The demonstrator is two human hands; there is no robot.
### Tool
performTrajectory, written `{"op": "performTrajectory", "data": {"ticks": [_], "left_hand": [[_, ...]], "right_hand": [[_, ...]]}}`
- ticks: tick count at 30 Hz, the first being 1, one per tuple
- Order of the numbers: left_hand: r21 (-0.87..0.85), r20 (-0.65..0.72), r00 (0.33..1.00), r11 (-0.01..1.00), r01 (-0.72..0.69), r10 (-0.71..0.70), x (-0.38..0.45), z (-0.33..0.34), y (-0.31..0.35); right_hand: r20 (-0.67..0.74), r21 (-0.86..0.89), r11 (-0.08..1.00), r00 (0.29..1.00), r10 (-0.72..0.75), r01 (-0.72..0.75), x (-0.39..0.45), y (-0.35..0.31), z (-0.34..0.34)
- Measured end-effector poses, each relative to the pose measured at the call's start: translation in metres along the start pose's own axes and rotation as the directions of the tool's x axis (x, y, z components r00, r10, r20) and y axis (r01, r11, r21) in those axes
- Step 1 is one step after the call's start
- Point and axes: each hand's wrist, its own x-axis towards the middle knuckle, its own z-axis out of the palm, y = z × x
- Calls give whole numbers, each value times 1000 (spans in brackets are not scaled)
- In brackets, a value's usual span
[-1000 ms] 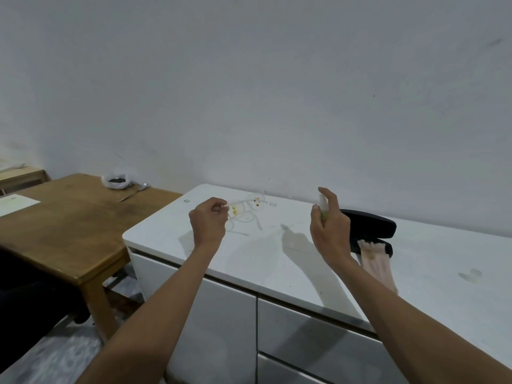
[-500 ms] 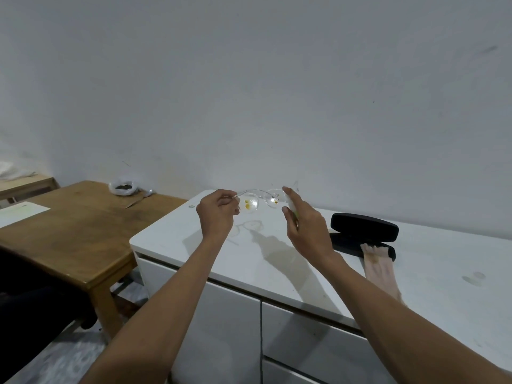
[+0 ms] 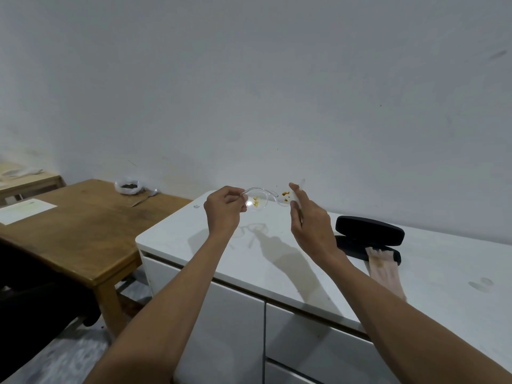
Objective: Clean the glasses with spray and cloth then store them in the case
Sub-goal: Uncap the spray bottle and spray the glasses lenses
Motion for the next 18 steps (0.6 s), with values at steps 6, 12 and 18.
{"op": "performTrajectory", "data": {"ticks": [6, 12, 18], "left_hand": [[-29, 15, 1000, 999, 25, -25, 0, -1, 2], [-20, 15, 999, 999, 32, -32, -1, -2, 3], [-23, 6, 999, 999, 41, -41, 0, -1, 3]], "right_hand": [[17, -14, 1000, 1000, 21, -21, 4, -2, 2], [-5, -13, 997, 997, 71, -71, 2, -3, 2], [-4, 32, 999, 999, -39, 39, 0, -16, 7]]}}
